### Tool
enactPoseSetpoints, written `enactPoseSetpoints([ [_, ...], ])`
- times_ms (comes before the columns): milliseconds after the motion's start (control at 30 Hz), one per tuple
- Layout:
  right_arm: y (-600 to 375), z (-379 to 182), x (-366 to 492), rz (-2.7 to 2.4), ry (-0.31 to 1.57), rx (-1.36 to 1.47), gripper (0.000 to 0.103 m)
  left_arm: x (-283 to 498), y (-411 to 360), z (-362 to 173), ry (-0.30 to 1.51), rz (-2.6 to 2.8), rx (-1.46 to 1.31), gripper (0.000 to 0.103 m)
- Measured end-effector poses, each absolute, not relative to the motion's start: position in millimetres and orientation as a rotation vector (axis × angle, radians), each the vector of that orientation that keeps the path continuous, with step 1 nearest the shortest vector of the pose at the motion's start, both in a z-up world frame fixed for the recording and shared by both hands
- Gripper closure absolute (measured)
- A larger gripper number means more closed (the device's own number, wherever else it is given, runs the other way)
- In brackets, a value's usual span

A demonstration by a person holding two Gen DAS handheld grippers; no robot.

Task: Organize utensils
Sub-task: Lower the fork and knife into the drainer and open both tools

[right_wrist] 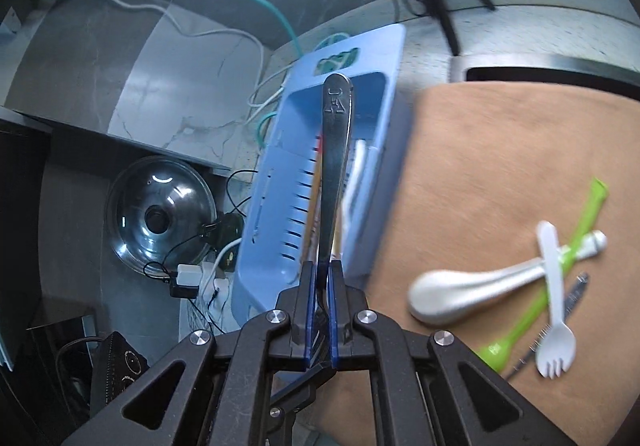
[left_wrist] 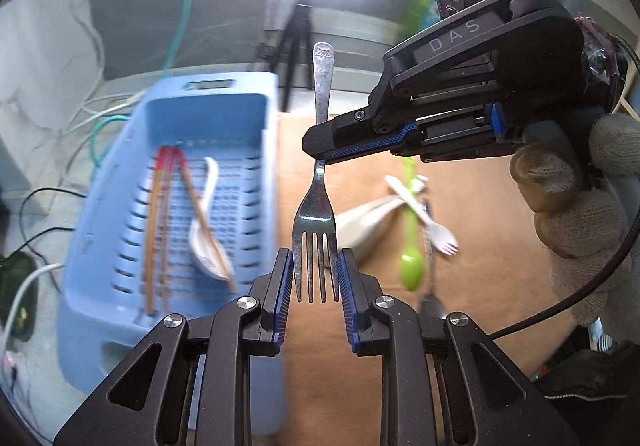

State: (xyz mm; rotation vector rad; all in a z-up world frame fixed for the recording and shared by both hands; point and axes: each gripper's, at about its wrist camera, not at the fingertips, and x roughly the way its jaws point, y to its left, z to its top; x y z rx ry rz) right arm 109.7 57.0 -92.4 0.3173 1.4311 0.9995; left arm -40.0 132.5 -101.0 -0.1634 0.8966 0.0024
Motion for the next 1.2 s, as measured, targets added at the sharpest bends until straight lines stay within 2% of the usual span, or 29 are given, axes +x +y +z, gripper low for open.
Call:
enactPoseSetpoints([
  [500,160.8,-126.6,135.2,1.028,1.526,0.245,0.098,-16.6,211.8,-126.9,0.985,0.126,-0.199,0.082],
  [1200,201.7,-161.1,144.2,0.999,1.588,0.150,0.093,-4.8,233.9,-147.5,1.069,0.202,-0.213,0.081],
])
